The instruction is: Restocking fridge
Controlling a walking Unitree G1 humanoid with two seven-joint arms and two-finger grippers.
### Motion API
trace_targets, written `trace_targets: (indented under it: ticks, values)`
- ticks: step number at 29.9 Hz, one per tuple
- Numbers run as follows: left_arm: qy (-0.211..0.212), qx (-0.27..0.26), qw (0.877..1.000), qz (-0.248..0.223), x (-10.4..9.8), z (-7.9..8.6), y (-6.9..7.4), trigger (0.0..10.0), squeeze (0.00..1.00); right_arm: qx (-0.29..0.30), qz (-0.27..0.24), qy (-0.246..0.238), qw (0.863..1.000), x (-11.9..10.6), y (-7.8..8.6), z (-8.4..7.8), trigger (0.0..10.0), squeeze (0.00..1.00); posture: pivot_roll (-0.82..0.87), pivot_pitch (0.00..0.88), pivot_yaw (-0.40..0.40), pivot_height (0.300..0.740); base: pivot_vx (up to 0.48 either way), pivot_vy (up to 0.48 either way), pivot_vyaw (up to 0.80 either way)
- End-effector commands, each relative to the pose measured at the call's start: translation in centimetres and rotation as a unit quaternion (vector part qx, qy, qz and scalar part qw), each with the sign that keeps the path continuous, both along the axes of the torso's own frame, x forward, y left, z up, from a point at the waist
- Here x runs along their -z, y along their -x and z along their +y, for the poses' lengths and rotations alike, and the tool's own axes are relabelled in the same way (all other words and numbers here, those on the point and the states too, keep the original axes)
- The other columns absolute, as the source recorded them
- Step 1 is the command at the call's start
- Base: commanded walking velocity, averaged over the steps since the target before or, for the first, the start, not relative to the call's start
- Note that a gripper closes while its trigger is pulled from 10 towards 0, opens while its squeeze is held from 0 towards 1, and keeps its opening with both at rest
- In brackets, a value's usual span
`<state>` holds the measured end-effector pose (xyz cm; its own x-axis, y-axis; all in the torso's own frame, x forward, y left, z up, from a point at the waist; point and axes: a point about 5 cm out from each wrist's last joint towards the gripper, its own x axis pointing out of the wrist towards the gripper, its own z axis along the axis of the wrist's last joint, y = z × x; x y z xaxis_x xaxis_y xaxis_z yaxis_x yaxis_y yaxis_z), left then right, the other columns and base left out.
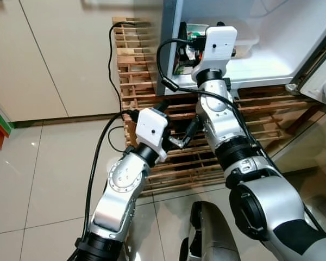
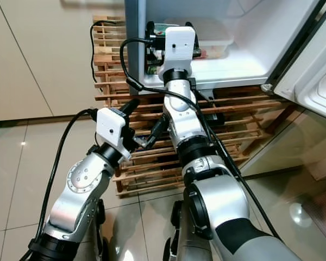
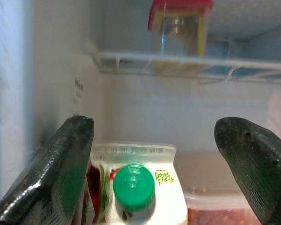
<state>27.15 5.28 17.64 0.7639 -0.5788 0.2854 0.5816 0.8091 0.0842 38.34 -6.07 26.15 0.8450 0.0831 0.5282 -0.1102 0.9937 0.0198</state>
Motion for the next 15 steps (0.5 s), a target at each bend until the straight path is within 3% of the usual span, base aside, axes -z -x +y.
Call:
trace_targets:
  ticks: [1,10,12,13,15]
  values:
    - [-0.003,0.018,1.0,-0.002,-0.2,-1.2,0.0,10.0,0.0,-0.011,-0.011,-0.013,1.0,-0.6,0.5,0.3,10.0,0.0,0.11,0.053,-0.122,0.582,0.0,0.0,0.0]
    - [0.014,0.016,1.0,-0.01,-0.8,-1.3,0.0,10.0,0.0,0.024,-0.028,-0.019,0.999,-0.3,3.4,-3.0,10.0,0.0,0.08,0.083,-0.115,0.582,0.0,0.0,0.0]
    - [0.017,0.017,1.0,-0.013,-0.9,-1.4,0.0,10.0,0.0,0.022,-0.007,-0.011,1.0,0.8,3.8,-3.3,10.0,0.0,0.07,0.094,-0.11,0.582,0.0,0.0,0.0]
    - [0.019,0.018,1.0,-0.015,-0.9,-1.6,0.1,10.0,0.0,0.019,0.032,-0.008,0.999,2.6,3.6,-3.3,10.0,0.0,0.06,0.098,-0.104,0.582,0.0,0.0,0.0]
    - [0.019,0.019,1.0,-0.015,-0.9,-1.6,0.1,10.0,0.0,0.018,0.042,-0.007,0.999,3.1,3.5,-3.4,10.0,0.0,0.06,0.098,-0.103,0.582,0.0,0.0,0.0]
